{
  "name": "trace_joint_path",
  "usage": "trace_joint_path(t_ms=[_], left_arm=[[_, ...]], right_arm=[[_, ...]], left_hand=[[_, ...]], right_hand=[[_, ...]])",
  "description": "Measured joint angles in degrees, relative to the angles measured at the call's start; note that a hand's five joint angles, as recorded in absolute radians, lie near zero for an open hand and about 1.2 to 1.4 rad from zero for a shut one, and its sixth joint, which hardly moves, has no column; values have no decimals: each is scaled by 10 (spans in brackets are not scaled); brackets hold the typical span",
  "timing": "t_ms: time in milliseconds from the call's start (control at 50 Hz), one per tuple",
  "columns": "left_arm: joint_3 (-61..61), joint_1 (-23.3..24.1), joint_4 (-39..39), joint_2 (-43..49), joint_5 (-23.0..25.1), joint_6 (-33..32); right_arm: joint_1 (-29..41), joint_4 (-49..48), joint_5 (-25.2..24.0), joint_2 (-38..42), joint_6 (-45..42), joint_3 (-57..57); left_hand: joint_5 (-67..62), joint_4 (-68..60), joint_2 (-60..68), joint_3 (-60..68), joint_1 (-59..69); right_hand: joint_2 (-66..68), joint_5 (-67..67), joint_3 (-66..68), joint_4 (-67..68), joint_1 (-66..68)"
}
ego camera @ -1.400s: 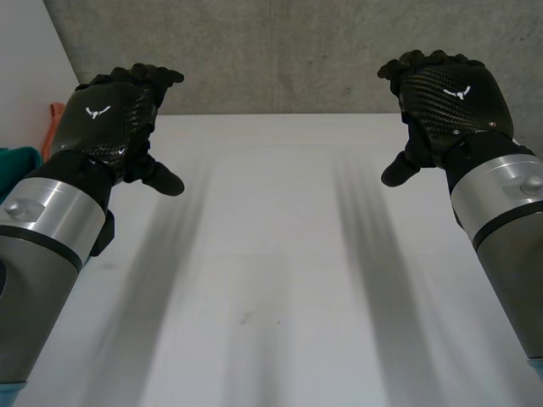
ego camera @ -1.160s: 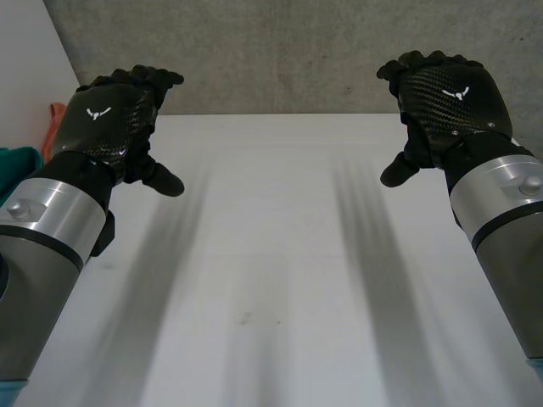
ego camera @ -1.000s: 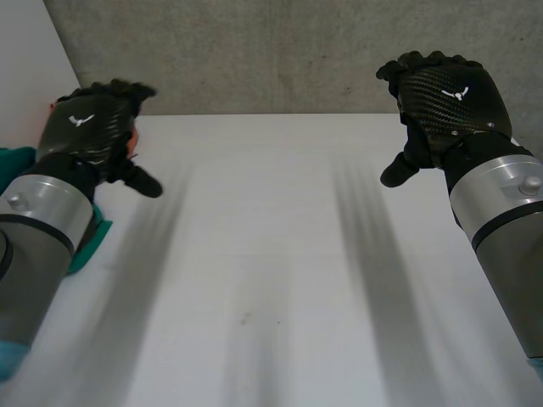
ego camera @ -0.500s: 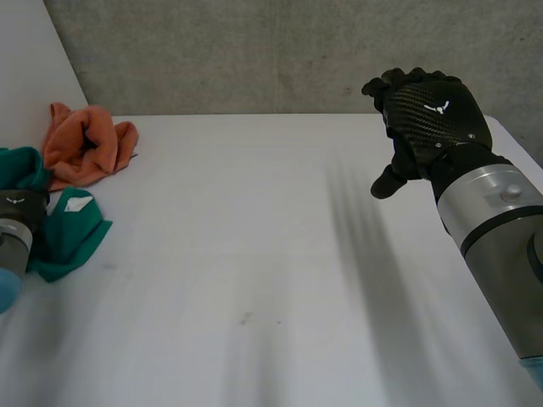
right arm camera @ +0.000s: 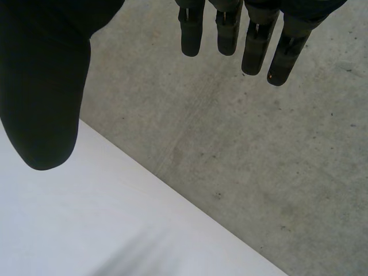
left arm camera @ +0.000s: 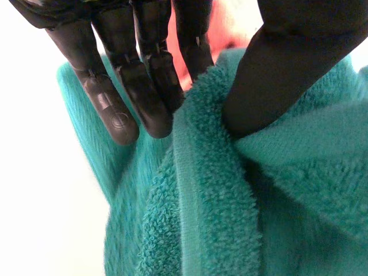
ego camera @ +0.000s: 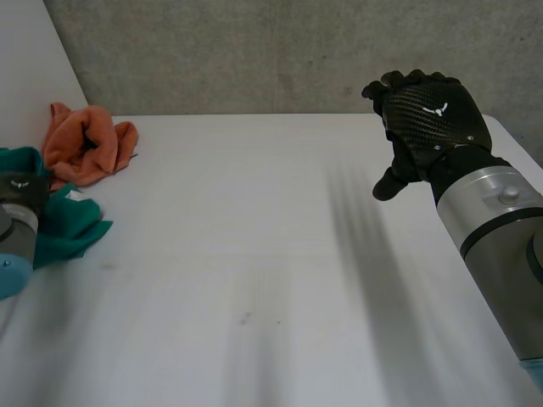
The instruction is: Fold the laundry.
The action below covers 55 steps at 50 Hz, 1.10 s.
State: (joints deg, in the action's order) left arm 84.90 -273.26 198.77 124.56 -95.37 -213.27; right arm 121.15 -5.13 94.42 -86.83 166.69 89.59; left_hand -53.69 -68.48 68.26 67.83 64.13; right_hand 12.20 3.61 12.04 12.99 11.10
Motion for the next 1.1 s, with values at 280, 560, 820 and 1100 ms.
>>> trace_joint_path(t_ms=[280,560,820,1100], left_arm=[[14,273,-23,-114,0,110],[-17,524,-47,-59,2,178],[23,431,-108,-127,-1,172],[202,259,-139,-247,6,154]], right_arm=[[-16,2,0,-3,-10,-17],[-69,4,-1,1,-18,-30],[-68,49,-45,48,-90,-43],[-53,220,-85,152,-98,-87]], left_hand=[[0,-2,2,2,0],[493,544,-544,-537,-533],[509,568,-565,-557,-531],[335,382,-382,-377,-337]], right_hand=[[0,0,0,0,0],[0,0,0,0,0],[0,0,0,0,0],[61,44,65,56,48]])
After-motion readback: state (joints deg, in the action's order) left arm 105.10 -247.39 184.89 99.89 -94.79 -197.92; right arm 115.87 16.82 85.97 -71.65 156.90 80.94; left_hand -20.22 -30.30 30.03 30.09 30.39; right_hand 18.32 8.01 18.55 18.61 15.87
